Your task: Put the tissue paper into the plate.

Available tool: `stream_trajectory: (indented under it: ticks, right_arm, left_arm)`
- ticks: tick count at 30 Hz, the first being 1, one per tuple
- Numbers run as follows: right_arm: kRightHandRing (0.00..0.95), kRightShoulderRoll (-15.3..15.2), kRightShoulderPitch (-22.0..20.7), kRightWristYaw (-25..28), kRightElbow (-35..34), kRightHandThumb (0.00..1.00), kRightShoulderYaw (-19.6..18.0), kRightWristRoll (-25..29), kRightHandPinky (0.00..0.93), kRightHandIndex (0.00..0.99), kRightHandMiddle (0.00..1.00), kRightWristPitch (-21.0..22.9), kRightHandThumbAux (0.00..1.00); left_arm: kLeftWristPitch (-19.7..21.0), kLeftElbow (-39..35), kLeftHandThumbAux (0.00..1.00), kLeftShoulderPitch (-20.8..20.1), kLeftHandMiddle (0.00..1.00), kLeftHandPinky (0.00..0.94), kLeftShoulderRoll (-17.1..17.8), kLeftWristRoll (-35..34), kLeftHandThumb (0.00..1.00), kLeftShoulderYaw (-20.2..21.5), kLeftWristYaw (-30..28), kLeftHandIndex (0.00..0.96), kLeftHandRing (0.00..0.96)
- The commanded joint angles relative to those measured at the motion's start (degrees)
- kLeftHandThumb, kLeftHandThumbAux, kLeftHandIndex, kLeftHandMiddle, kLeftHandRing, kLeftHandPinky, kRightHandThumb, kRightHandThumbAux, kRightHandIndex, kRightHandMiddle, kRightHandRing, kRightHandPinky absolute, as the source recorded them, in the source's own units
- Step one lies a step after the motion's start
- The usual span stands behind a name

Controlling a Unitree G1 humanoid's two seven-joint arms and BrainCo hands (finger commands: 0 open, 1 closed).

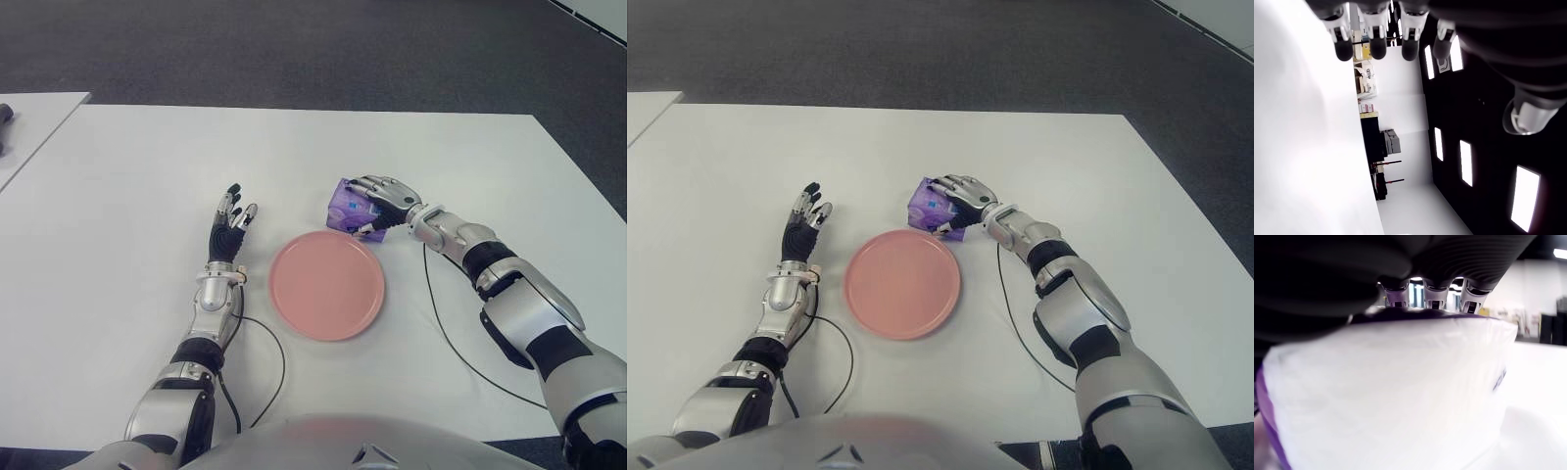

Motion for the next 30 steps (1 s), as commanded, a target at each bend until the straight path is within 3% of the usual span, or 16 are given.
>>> stream_trajectory:
  ticks: [1, 12, 30]
  right_arm:
    - [0.0, 1.4, 3.3, -1.2, 1.5, 0.095, 4.6, -5.3, 0.0, 0.0, 0.0, 4.8, 0.395]
    - [0.0, 3.3, 4.3, -3.8, 2.9, 0.087, 8.5, -7.4, 0.0, 0.0, 0.0, 11.6, 0.421]
    - [0.0, 4.1, 5.2, -6.8, 3.5, 0.067, 9.7, -6.9, 0.0, 0.0, 0.0, 13.5, 0.444]
  left_arm:
    - [1.1, 0.6, 0.423, 2.1, 0.0, 0.0, -0.2, 0.4, 0.0, -0.4, 0.0, 0.0, 0.0]
    - [0.4, 0.6, 0.426, 2.2, 0.0, 0.0, -0.3, 0.4, 0.0, -0.4, 0.0, 0.0, 0.0]
    - [0.1, 0.4, 0.43, 2.3, 0.0, 0.0, -0.4, 0.3, 0.0, -0.5, 0.0, 0.0, 0.0]
